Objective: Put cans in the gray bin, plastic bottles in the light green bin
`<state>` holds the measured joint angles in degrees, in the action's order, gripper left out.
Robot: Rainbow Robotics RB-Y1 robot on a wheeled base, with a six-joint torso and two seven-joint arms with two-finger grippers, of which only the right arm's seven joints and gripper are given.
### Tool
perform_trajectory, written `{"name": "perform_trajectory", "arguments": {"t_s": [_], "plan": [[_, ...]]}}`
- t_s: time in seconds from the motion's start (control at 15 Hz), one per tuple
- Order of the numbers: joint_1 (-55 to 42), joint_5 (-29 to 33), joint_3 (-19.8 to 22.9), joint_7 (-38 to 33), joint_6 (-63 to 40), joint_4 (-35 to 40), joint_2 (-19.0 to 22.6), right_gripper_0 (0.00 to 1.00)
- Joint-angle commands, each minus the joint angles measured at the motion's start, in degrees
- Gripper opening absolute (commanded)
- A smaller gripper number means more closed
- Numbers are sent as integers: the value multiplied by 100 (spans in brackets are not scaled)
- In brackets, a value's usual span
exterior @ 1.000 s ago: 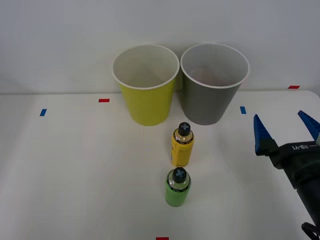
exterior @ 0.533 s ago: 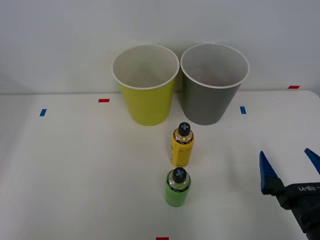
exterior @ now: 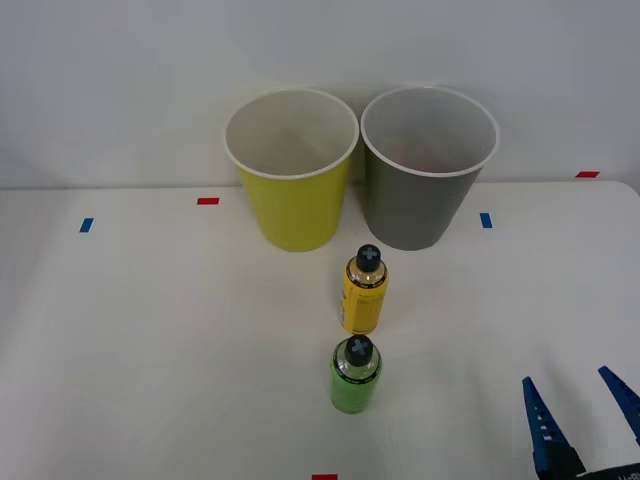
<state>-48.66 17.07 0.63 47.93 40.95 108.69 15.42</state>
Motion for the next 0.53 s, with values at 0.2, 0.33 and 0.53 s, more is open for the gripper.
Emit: {"name": "perform_trajectory", "arguments": {"t_s": [0.2,0.33,0.53], "plan": [[41,-617,-616,-100,792,-604,-31,100],[32,-599,-651,-117,933,-542,-13,100],[-249,-819,-792,-91,942,-243,66,100]]}}
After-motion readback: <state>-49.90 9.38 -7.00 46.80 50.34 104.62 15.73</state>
